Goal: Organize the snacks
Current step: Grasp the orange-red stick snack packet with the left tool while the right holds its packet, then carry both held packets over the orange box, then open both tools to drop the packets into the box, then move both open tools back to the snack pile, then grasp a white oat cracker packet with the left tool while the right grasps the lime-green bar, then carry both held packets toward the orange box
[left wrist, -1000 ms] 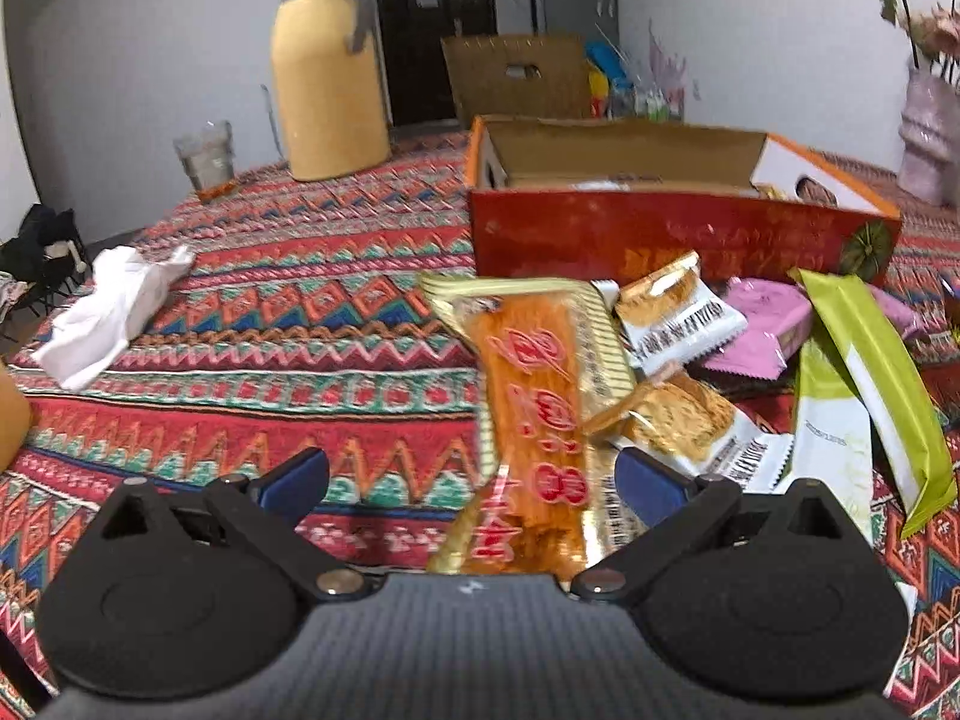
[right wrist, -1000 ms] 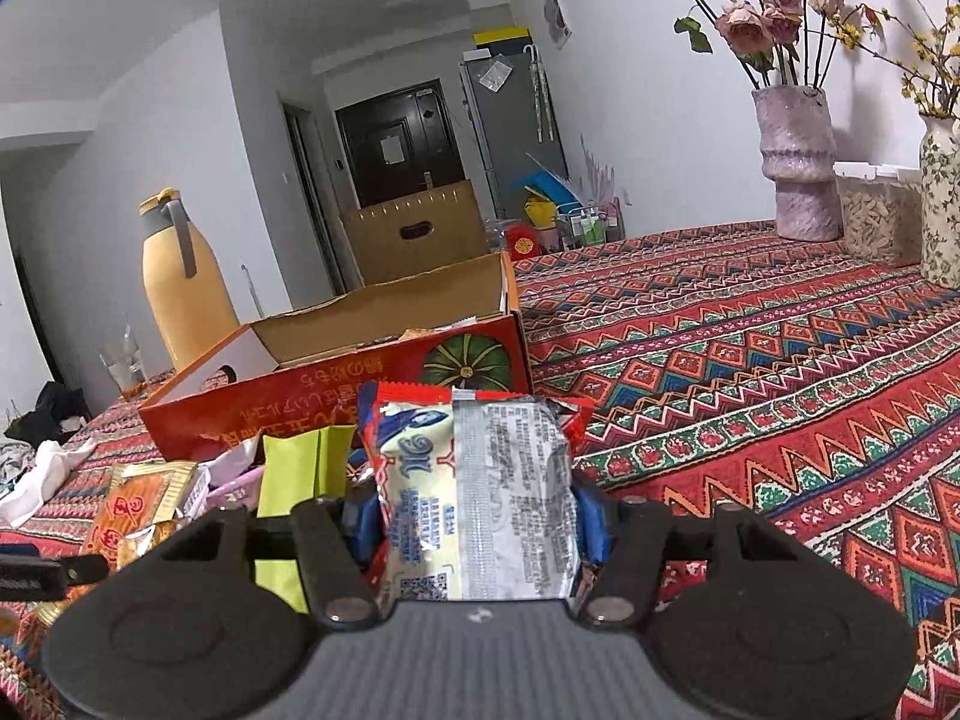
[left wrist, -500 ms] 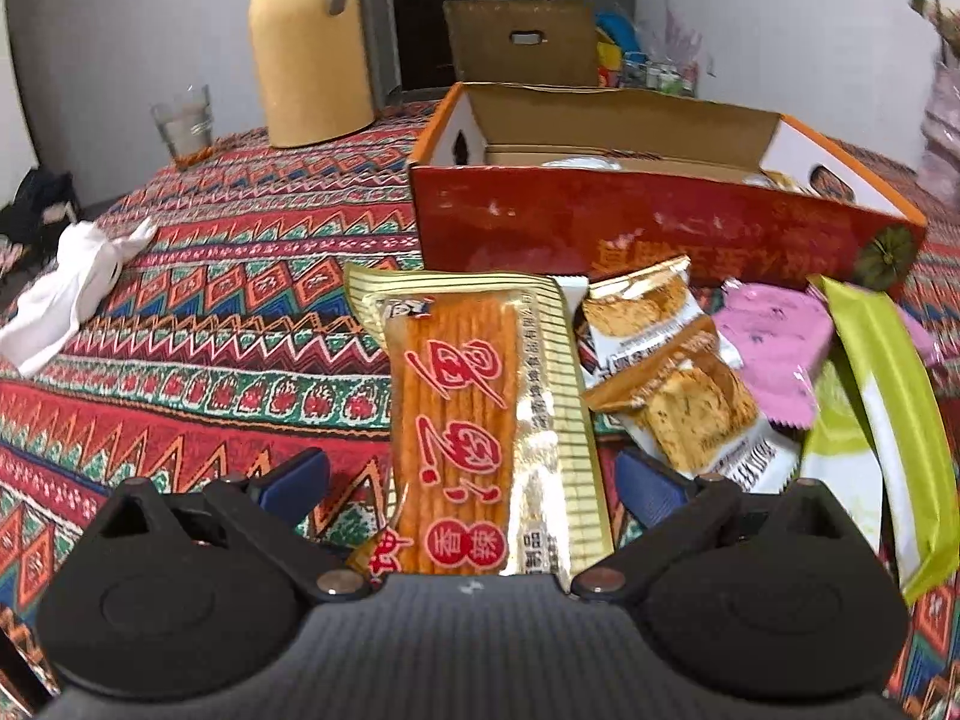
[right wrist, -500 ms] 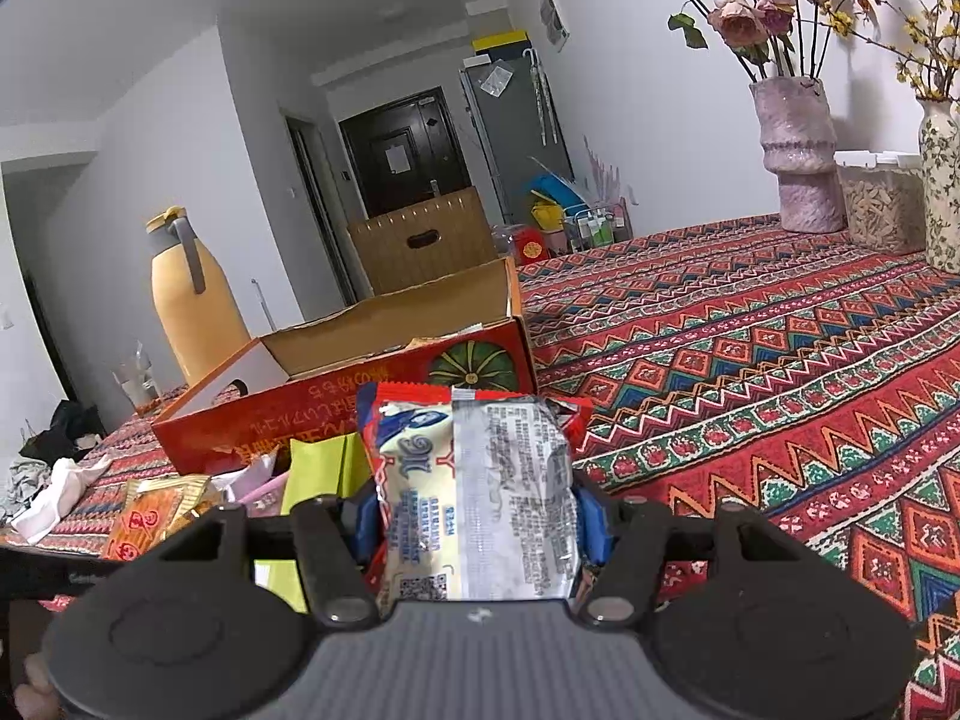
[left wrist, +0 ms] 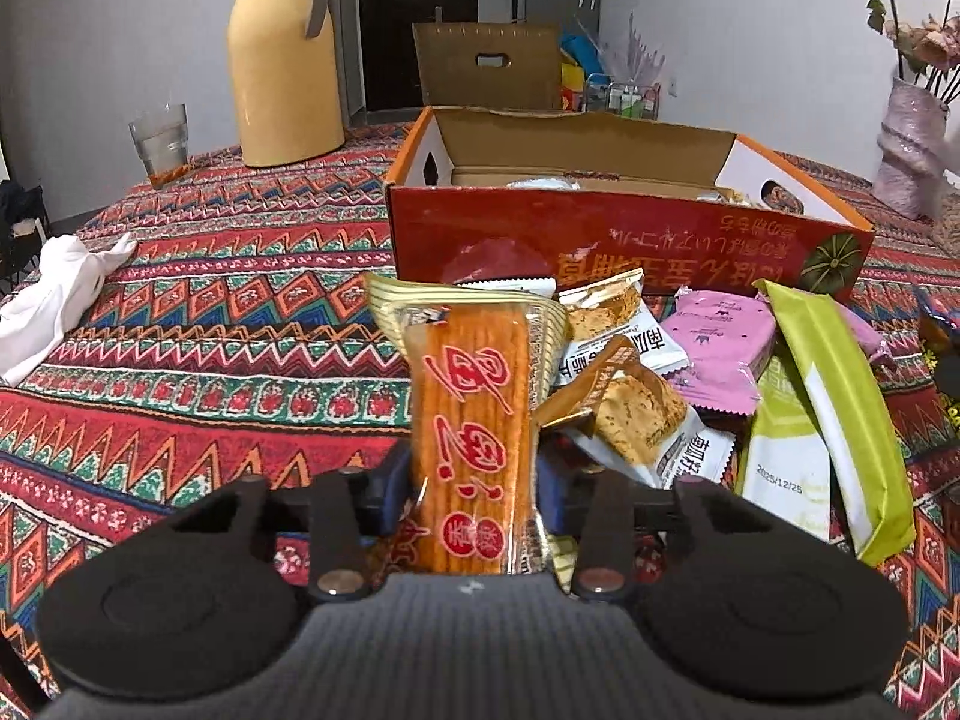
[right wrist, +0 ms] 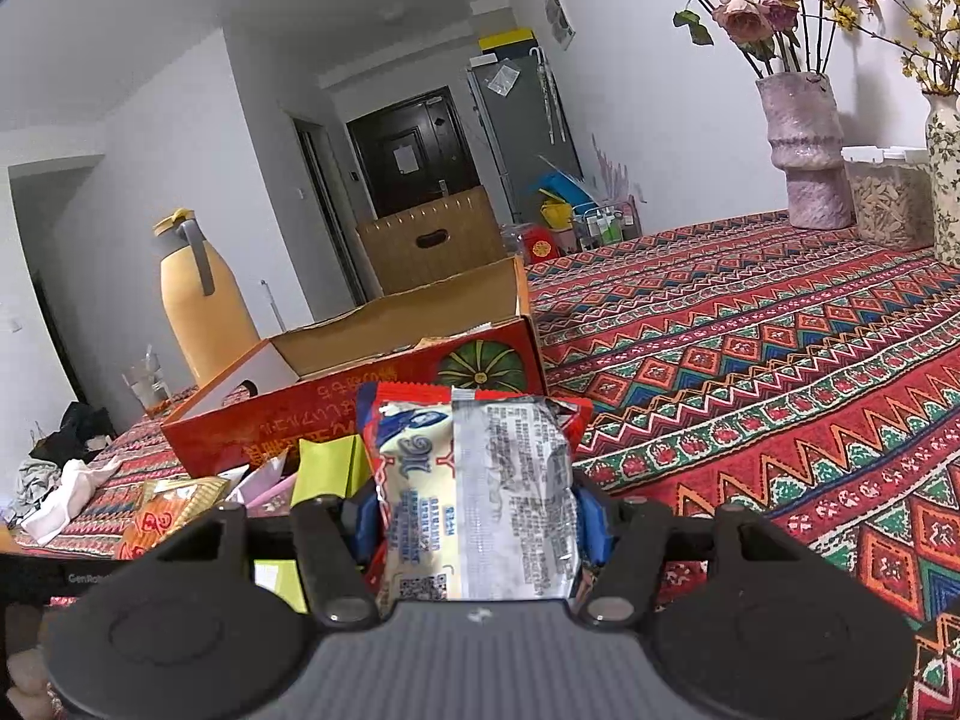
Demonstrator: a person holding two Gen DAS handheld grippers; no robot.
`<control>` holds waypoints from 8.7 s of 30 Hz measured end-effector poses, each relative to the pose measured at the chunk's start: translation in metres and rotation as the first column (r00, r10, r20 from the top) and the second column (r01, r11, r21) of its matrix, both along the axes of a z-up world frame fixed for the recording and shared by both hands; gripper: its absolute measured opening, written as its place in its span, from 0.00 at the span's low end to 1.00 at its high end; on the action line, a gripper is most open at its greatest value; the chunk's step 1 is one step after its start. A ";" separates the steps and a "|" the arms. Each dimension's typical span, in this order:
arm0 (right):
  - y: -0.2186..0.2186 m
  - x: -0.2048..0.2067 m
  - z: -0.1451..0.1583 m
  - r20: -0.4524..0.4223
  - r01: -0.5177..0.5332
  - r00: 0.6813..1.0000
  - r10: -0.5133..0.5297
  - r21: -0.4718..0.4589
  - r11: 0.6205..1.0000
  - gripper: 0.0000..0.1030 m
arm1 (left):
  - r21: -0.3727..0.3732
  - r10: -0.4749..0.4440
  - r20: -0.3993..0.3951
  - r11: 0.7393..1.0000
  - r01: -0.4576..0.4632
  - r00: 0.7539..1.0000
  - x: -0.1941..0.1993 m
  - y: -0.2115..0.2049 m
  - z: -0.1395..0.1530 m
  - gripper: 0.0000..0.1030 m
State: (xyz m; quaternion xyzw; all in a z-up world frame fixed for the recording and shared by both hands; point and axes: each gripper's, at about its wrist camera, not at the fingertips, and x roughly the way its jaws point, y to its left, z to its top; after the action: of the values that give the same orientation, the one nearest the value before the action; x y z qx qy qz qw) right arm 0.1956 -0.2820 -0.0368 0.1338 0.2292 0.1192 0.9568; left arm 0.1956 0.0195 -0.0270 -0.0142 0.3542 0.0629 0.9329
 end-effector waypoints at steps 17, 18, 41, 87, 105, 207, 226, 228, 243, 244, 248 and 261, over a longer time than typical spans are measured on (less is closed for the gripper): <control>0.001 -0.003 0.001 0.018 -0.001 1.000 0.001 -0.009 1.000 0.58 | -0.018 0.012 0.117 1.000 -0.010 0.993 -0.033 0.014 0.026 0.35; 0.001 -0.004 0.001 0.021 -0.001 1.000 0.001 -0.012 1.000 0.58 | -0.021 0.012 0.124 1.000 -0.009 0.992 -0.034 0.015 0.027 0.35; 0.045 0.011 0.057 0.121 -0.046 0.991 0.064 -0.141 0.989 0.58 | -0.016 -0.047 0.280 0.998 0.054 0.959 0.002 -0.007 0.083 0.35; 0.085 0.174 0.034 0.077 0.010 0.997 0.001 -0.150 0.989 0.91 | -0.083 0.067 0.324 0.996 -0.042 0.944 0.138 0.004 0.052 1.00; 0.074 0.161 0.045 0.102 0.076 0.993 -0.064 -0.114 0.991 1.00 | -0.106 0.126 0.352 0.990 -0.095 0.927 0.129 0.006 0.058 1.00; 0.003 -0.094 -0.017 -0.075 0.022 0.997 -0.036 -0.181 0.983 1.00 | -0.040 -0.177 0.196 0.981 0.188 0.965 -0.111 -0.045 -0.006 0.20; 0.062 -0.041 0.011 -0.044 -0.079 0.997 0.071 -0.230 0.970 1.00 | -0.085 -0.116 0.289 0.986 0.147 0.950 -0.100 -0.008 0.022 0.14; 0.071 -0.030 0.012 -0.057 -0.094 0.995 0.082 -0.239 0.966 0.96 | -0.085 -0.113 0.291 0.986 0.143 0.950 -0.098 -0.006 0.024 0.14; 0.093 -0.001 0.006 -0.144 -0.196 0.975 0.169 -0.205 0.959 0.35 | -0.093 -0.119 0.293 0.984 0.152 0.949 -0.084 -0.002 0.027 0.14; 0.093 -0.002 0.007 -0.140 -0.196 0.976 0.170 -0.201 0.960 0.34 | -0.091 -0.120 0.293 0.984 0.153 0.948 -0.083 -0.002 0.027 0.14; 0.090 -0.005 0.011 -0.118 -0.190 0.978 0.170 -0.190 0.963 0.33 | -0.083 -0.124 0.300 0.984 0.155 0.946 -0.079 -0.003 0.032 0.14; 0.081 -0.001 0.042 -0.028 -0.171 0.985 0.168 -0.169 0.971 0.33 | -0.050 -0.118 0.358 0.988 0.146 0.926 -0.053 -0.012 0.067 0.14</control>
State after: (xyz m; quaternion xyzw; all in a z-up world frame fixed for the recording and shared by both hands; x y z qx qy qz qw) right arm 0.1946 -0.2010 0.0054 0.0319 0.2556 0.1795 0.9494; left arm 0.1422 0.0073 0.0403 -0.0368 0.1827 -0.0171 0.9823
